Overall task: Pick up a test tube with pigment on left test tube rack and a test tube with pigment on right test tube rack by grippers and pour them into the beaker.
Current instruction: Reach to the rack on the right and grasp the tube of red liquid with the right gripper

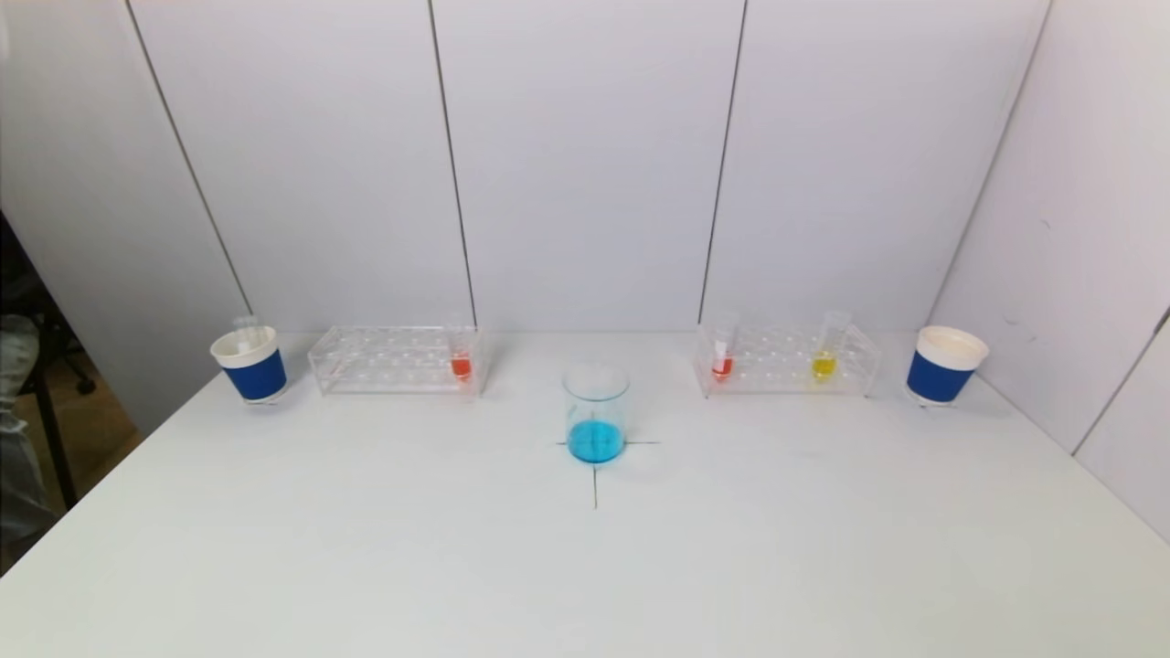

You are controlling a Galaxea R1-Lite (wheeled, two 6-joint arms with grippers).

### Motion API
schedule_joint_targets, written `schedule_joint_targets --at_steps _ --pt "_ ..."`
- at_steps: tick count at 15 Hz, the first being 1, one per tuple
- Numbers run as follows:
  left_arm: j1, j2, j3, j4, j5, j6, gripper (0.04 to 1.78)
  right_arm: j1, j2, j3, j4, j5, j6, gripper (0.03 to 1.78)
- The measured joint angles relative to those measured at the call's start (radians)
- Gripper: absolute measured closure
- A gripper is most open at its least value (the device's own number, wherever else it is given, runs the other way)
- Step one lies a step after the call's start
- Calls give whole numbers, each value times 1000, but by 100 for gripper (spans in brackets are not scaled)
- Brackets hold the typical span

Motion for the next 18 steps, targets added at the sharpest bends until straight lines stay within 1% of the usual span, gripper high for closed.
schedule_joint_targets --at_steps 15,18 --pt "0 0 0 1 0 0 6 0 0 0 -6 -2 1 4" --pt "0 0 0 1 0 0 6 0 0 -27 7 10 -8 4"
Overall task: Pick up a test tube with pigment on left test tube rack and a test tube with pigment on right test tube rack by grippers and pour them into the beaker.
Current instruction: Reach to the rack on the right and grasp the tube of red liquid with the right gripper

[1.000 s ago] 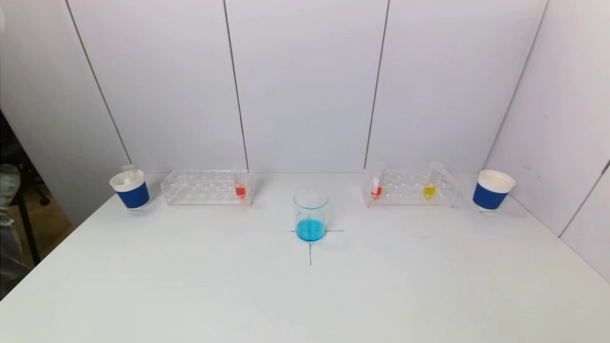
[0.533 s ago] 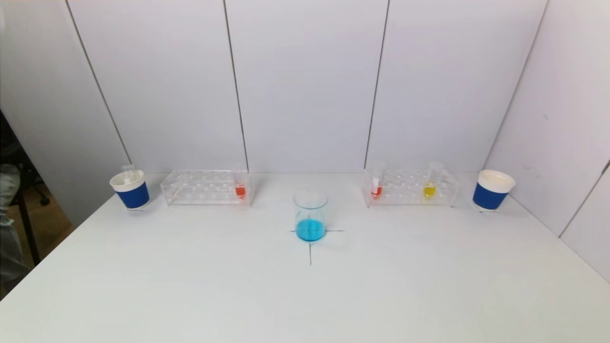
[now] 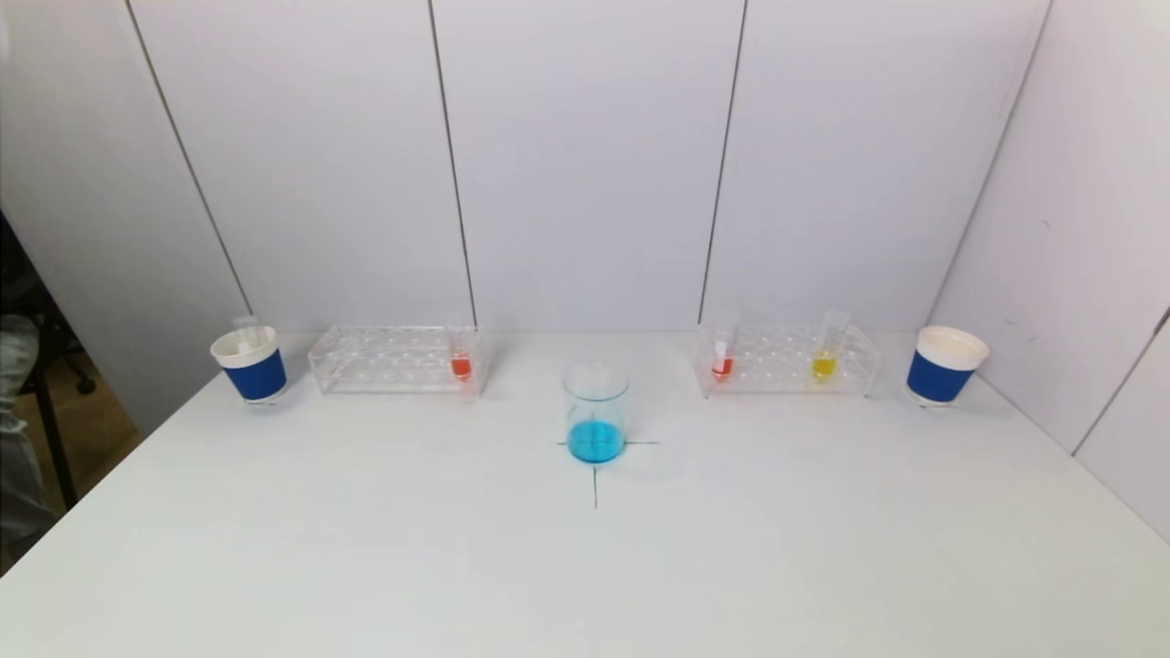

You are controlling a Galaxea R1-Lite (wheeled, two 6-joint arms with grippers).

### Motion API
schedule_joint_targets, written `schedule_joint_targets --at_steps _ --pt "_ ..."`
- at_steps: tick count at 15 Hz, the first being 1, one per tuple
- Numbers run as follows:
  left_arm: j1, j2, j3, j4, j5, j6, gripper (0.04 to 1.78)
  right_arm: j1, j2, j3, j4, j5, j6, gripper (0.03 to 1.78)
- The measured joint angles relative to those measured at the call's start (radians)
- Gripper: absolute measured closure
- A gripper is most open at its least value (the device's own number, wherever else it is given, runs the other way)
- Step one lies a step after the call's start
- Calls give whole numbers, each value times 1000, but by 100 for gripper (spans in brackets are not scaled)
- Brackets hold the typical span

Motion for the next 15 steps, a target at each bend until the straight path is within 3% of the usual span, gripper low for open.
schedule_joint_targets --at_steps 8,12,15 --pt "0 0 0 0 0 0 6 -2 136 -212 7 24 -4 4" --pt "0 0 0 0 0 0 6 -4 319 -334 -17 48 3 4" --pt "0 0 0 0 0 0 6 -4 507 -421 -104 53 7 4"
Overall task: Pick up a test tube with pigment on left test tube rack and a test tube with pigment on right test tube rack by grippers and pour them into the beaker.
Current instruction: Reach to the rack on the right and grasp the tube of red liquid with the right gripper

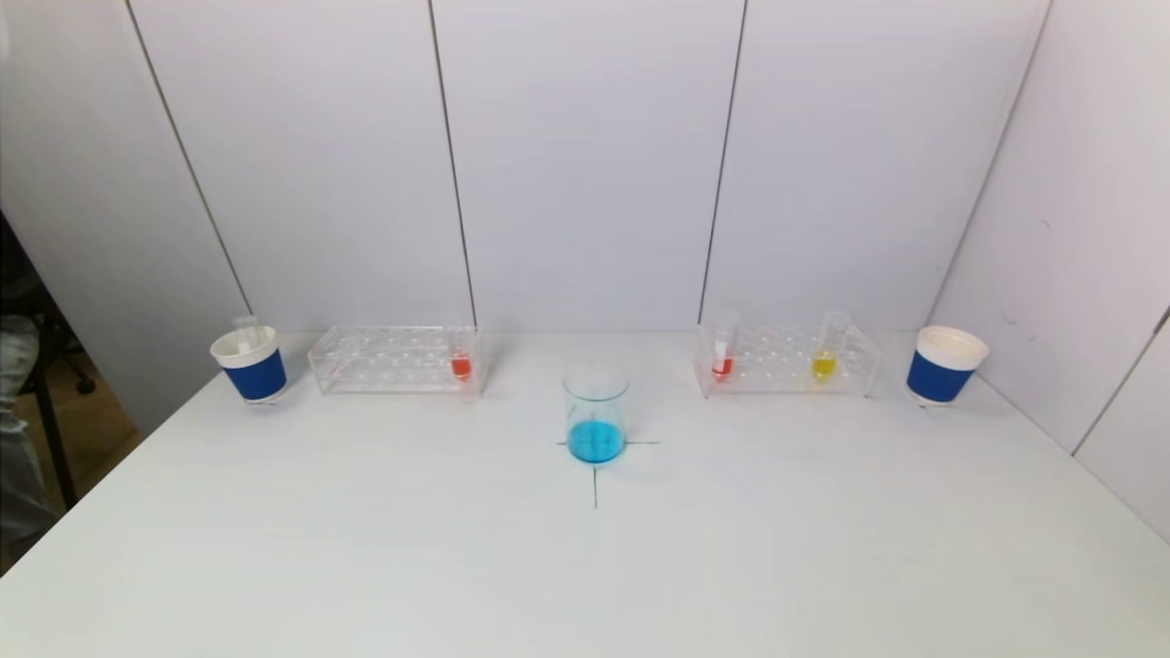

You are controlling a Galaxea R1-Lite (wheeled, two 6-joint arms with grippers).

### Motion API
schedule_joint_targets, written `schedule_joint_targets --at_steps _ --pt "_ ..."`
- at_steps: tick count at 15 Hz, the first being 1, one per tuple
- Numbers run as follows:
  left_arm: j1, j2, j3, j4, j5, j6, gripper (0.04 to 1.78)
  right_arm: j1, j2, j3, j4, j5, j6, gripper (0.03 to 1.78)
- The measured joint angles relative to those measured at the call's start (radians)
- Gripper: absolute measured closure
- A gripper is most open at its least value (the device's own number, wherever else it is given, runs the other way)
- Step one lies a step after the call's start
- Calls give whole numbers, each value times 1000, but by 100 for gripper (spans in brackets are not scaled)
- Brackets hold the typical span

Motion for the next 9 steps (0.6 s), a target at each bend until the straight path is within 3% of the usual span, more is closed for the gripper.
schedule_joint_targets --at_steps 6,9 --pt "0 0 0 0 0 0 6 43 446 -147 -275 -21 9 4" --pt "0 0 0 0 0 0 6 115 638 -209 -399 -103 24 4"
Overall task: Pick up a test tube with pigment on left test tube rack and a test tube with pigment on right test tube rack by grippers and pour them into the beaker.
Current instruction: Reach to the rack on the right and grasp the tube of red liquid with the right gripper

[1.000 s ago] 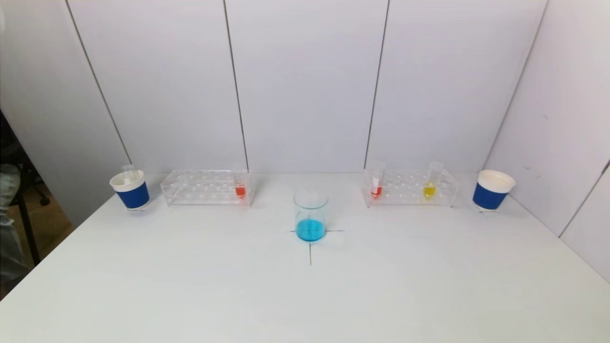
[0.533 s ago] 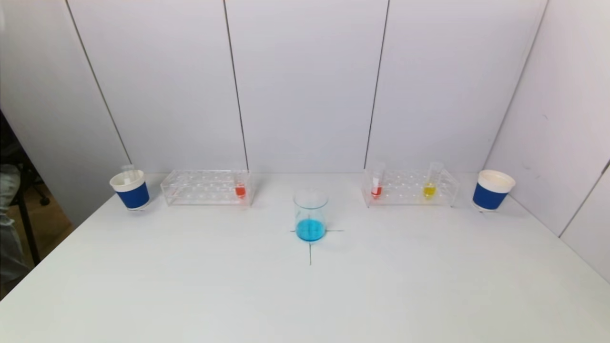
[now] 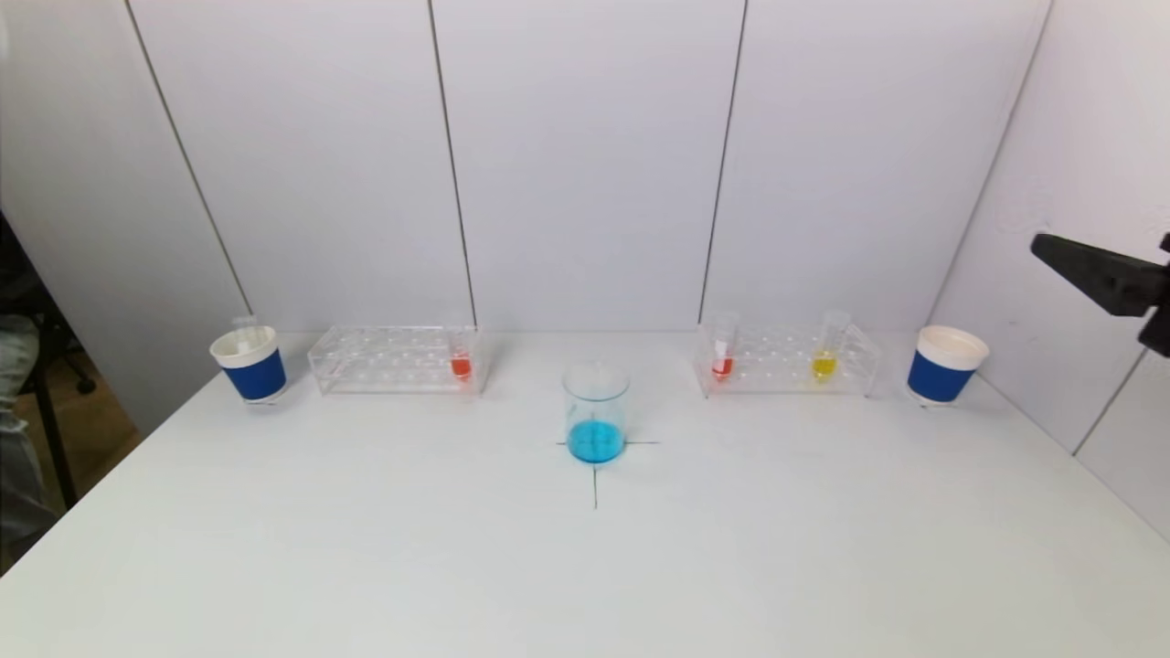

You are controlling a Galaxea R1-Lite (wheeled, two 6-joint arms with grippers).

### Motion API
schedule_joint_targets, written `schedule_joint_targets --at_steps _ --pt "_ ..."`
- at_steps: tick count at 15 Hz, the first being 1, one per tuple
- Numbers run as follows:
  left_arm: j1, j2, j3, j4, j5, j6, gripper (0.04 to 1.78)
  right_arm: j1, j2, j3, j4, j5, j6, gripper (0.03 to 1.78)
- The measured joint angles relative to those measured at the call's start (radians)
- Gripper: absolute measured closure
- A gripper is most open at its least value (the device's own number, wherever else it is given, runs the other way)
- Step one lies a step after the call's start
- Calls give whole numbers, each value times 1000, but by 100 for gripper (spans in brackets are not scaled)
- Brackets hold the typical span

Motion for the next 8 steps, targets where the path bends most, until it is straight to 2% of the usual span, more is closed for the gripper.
schedule_joint_targets --at_steps 2,4,8 --pt "0 0 0 0 0 0 6 69 99 -38 -72 -64 4 4" --pt "0 0 0 0 0 0 6 130 182 -68 -92 -118 5 4" --pt "0 0 0 0 0 0 6 200 344 -88 -241 -192 4 4"
